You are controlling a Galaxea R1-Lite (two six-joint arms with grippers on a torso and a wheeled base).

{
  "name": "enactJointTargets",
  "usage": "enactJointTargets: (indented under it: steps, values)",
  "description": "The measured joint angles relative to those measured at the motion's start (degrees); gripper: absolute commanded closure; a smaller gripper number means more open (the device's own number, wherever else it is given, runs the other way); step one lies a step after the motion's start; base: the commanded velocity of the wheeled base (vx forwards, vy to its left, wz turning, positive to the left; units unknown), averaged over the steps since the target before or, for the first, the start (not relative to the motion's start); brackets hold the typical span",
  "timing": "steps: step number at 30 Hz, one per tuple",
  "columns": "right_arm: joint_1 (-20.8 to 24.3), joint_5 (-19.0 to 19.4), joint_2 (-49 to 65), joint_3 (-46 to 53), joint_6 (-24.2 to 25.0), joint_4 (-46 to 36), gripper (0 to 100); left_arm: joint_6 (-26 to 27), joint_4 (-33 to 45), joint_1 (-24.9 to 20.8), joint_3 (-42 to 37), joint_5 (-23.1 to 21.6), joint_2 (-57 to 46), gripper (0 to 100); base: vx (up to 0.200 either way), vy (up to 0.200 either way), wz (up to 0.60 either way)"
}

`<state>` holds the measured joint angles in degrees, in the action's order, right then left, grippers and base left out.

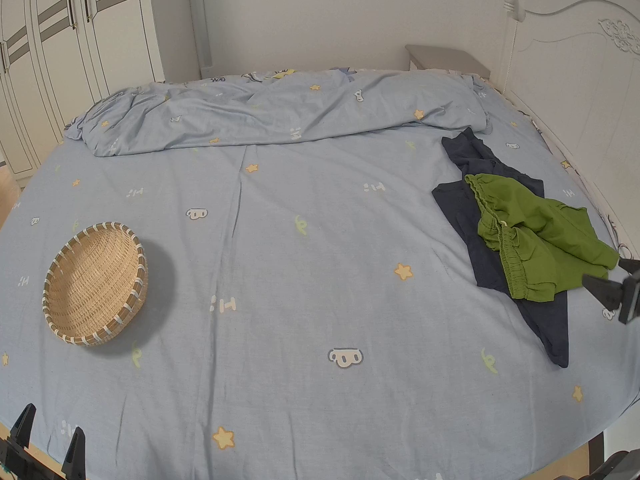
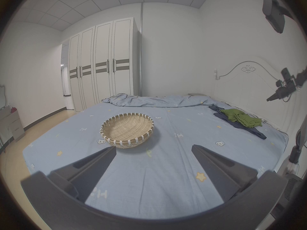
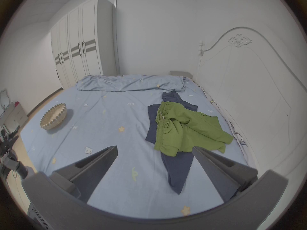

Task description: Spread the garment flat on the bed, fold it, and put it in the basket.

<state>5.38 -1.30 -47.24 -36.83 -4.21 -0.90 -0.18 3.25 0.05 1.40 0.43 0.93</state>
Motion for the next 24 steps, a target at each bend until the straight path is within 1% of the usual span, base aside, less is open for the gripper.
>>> enactJointTargets:
  steps: [7, 12, 18, 24]
  values:
    - [2.0, -4.8, -18.8, -11.4, -1.2, 2.9, 0, 0.0, 0.0, 0.0, 0.0, 0.0, 0.0, 0, 0.000, 0.000, 0.00]
    - [3.3, -8.2, -33.9, -21.9, -1.9, 4.8, 0, 0.0, 0.0, 0.0, 0.0, 0.0, 0.0, 0, 0.000, 0.000, 0.00]
    - [3.9, -11.6, -50.6, -34.8, -2.6, 6.8, 0, 0.0, 0.0, 0.0, 0.0, 0.0, 0.0, 0, 0.000, 0.000, 0.00]
    - [3.3, -14.9, -60.4, -41.9, -3.1, 8.3, 0, 0.0, 0.0, 0.0, 0.0, 0.0, 0.0, 0, 0.000, 0.000, 0.00]
